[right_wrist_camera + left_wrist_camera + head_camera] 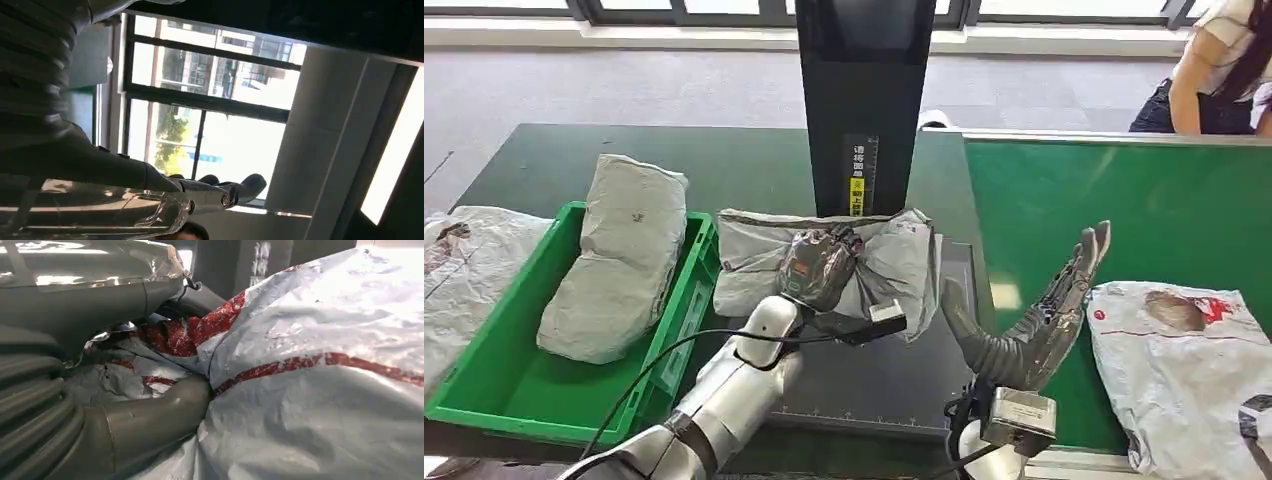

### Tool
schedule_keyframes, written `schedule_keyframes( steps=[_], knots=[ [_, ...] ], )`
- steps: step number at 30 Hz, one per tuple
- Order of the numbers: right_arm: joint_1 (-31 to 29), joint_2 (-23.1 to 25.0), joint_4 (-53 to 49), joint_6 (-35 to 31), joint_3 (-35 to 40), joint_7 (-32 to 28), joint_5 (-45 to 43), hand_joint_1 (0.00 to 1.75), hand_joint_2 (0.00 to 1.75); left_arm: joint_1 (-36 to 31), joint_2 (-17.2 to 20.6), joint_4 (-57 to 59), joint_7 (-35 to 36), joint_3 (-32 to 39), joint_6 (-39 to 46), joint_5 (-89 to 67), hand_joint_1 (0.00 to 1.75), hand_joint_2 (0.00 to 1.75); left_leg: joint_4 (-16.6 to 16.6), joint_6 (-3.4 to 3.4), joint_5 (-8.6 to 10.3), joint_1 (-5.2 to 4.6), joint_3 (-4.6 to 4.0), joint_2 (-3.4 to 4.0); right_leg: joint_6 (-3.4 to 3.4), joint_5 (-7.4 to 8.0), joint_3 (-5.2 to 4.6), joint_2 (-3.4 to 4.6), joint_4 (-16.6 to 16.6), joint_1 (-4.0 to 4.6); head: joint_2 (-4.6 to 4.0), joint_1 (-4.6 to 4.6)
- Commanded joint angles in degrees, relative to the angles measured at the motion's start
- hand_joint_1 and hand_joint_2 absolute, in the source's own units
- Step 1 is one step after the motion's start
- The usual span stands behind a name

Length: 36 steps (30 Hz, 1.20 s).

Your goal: Moved the parcel from conveyor to table for the left to box.

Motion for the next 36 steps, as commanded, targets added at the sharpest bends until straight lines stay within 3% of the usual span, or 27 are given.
schedule_keyframes(
  steps=[1, 7, 9, 18, 27, 34, 36],
  knots=[
    [-0.76, -0.14, 0.83, 0.02, -3.00, -0.11, 0.40, 0.00, 1.75, 6.93, -2.56, -22.38, -6.97, 12.30, 0.00, -3.69, 1.75, 1.75, -0.01, 0.05, 0.01, -0.01, -0.07, 0.11, 0.01, 0.04, -0.11, 0.08, -0.02, 0.00, 0.00, 0.00],
    [0.18, -0.29, 0.17, 0.02, -3.30, -0.11, 0.81, 0.00, 1.75, 7.84, -2.00, -27.97, -7.03, 14.90, 0.00, -3.78, 1.75, 1.75, -0.26, 0.06, 0.10, -0.05, 0.12, 0.20, -0.01, 0.13, 0.04, 0.16, -0.23, -0.04, 0.00, 0.00],
    [1.17, -0.42, -0.52, 0.02, -3.80, -0.11, 1.53, 0.00, 1.75, 9.46, -1.48, -34.51, -8.03, 18.30, 0.00, -3.19, 1.75, 1.75, -0.04, 0.02, 0.02, -0.01, -0.06, 0.16, -0.02, 0.06, -0.12, 0.13, -0.03, 0.00, 0.00, 0.00],
    [1.17, -0.42, -0.52, 0.02, -3.80, -0.11, 1.53, 0.00, 1.75, 9.46, -1.48, -34.51, -8.03, 18.30, 0.00, -3.19, 1.75, 1.75, -0.13, 0.04, 0.04, -0.02, 0.02, 0.07, -0.01, 0.04, -0.02, 0.04, -0.09, -0.01, 0.00, -0.02],
    [1.93, -0.55, -1.00, 0.02, -4.15, -0.11, 2.14, 0.00, 1.75, 10.02, -2.56, -37.27, -12.62, 24.41, 0.00, -0.95, 1.75, 1.75, -0.12, 0.02, 0.03, -0.02, 0.02, 0.11, -0.01, 0.03, -0.03, 0.08, -0.07, -0.01, 0.00, 0.00],
    [1.77, -0.56, -0.76, 0.02, -4.16, -0.11, 1.99, 0.00, 1.75, 11.38, -2.56, -40.64, -11.35, 24.11, 0.00, -2.02, 1.75, 1.75, -0.18, 0.06, 0.08, -0.02, 0.02, 0.08, -0.01, 0.08, -0.03, 0.04, -0.15, -0.01, 0.00, 0.00],
    [1.74, -0.62, -0.68, 0.02, -4.08, -0.11, 1.86, 0.00, 1.75, 12.08, -1.72, -42.88, -7.48, 24.81, 0.00, -5.29, 1.75, 1.75, -0.17, 0.05, 0.05, -0.02, 0.02, 0.12, 0.00, 0.07, -0.03, 0.08, -0.13, -0.01, 0.00, 0.00]
  ],
)
